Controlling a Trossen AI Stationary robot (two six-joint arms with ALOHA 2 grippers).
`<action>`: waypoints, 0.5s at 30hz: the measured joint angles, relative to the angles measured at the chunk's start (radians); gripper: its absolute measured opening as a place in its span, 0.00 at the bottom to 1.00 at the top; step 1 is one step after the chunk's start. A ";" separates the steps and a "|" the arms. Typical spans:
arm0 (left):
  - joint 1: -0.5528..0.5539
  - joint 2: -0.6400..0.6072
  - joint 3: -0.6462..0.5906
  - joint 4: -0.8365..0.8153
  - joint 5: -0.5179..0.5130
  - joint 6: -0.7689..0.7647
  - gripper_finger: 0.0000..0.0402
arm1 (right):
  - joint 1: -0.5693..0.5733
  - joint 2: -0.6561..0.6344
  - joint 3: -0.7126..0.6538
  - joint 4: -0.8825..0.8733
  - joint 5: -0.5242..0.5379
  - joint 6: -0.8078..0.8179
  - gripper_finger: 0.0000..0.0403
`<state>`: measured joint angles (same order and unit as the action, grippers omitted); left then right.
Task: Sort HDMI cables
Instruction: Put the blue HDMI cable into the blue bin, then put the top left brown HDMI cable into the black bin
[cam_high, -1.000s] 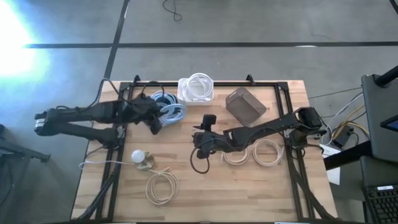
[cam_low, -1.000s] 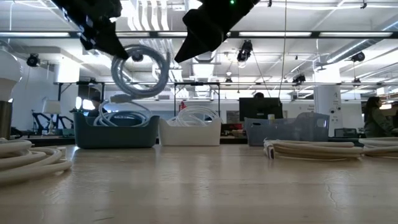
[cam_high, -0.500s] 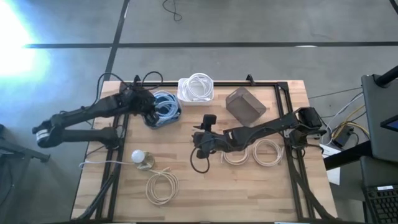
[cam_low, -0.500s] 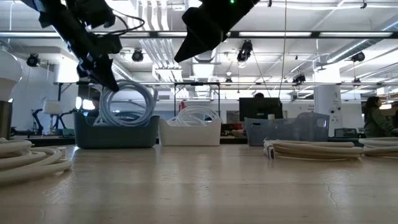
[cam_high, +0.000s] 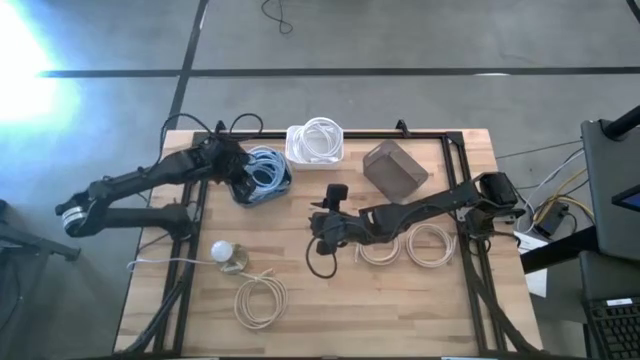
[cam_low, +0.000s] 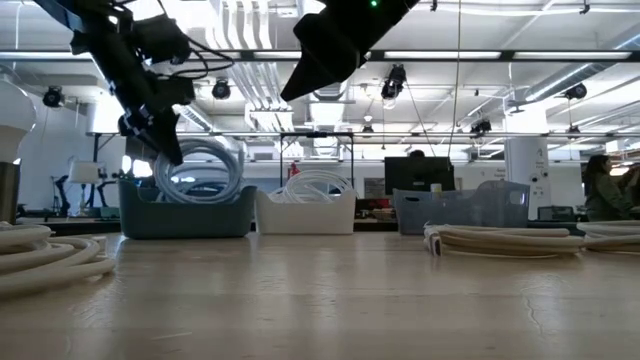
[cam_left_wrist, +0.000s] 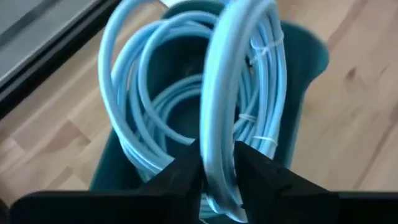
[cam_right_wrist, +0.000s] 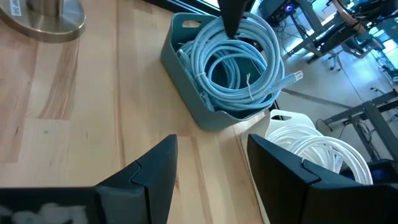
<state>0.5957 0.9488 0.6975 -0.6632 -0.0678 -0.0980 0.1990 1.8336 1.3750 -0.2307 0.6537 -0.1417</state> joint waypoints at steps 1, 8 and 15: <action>0.000 0.010 0.000 0.000 -0.008 0.007 0.24 | 0.000 0.000 0.000 0.000 0.000 0.000 0.48; -0.001 0.051 0.004 -0.030 -0.196 0.026 0.36 | -0.001 0.000 -0.001 0.000 -0.002 0.018 0.48; -0.004 0.020 0.024 -0.075 -0.259 0.071 0.43 | -0.001 0.000 -0.001 -0.001 -0.002 0.058 0.48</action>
<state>0.5919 0.9685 0.7219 -0.7378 -0.3271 -0.0273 0.1982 1.8336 1.3739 -0.2315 0.6514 -0.0835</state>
